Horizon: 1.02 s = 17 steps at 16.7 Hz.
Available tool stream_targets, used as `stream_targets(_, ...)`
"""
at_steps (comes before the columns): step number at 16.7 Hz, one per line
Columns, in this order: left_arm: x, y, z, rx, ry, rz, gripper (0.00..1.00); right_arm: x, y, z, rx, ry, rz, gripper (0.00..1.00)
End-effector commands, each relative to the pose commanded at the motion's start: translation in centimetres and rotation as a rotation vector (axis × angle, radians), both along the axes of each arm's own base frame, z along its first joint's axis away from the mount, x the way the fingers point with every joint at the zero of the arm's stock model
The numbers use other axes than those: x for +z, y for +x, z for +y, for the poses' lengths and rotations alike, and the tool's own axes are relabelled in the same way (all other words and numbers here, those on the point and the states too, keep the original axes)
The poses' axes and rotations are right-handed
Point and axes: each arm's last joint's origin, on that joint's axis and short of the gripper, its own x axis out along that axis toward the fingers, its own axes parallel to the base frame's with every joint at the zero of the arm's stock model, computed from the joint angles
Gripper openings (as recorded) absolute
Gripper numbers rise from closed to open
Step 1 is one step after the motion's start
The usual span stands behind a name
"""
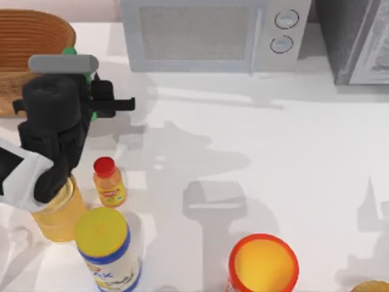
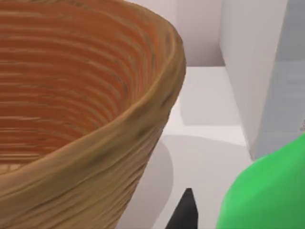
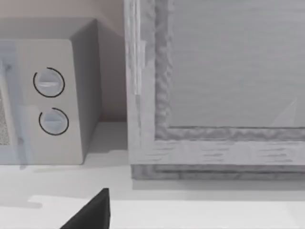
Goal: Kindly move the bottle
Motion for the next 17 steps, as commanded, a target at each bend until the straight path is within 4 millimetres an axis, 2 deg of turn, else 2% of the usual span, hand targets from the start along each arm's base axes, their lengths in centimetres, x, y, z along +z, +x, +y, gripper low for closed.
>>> stream_targets(2,-2.2,-1.0,0.0,0.0,-0.01,0.06,0.0,0.0,0.0,0.0,0.0,0.0,0.0,1.0)
stream_targets(4,-3.5,-2.2,-0.4,-0.015,-0.017,0.105,0.0,0.0,0.0,0.0,0.0,0.0,0.0,1.0)
stream_targets(8,-3.7,-2.3,-0.4,-0.018,-0.018,0.112,0.0,0.0,0.0,0.0,0.0,0.0,0.0,1.0)
stream_targets(17,-3.7,-2.3,-0.4,-0.018,-0.018,0.112,0.68,0.0,0.0,0.0,0.0,0.0,0.0,1.0)
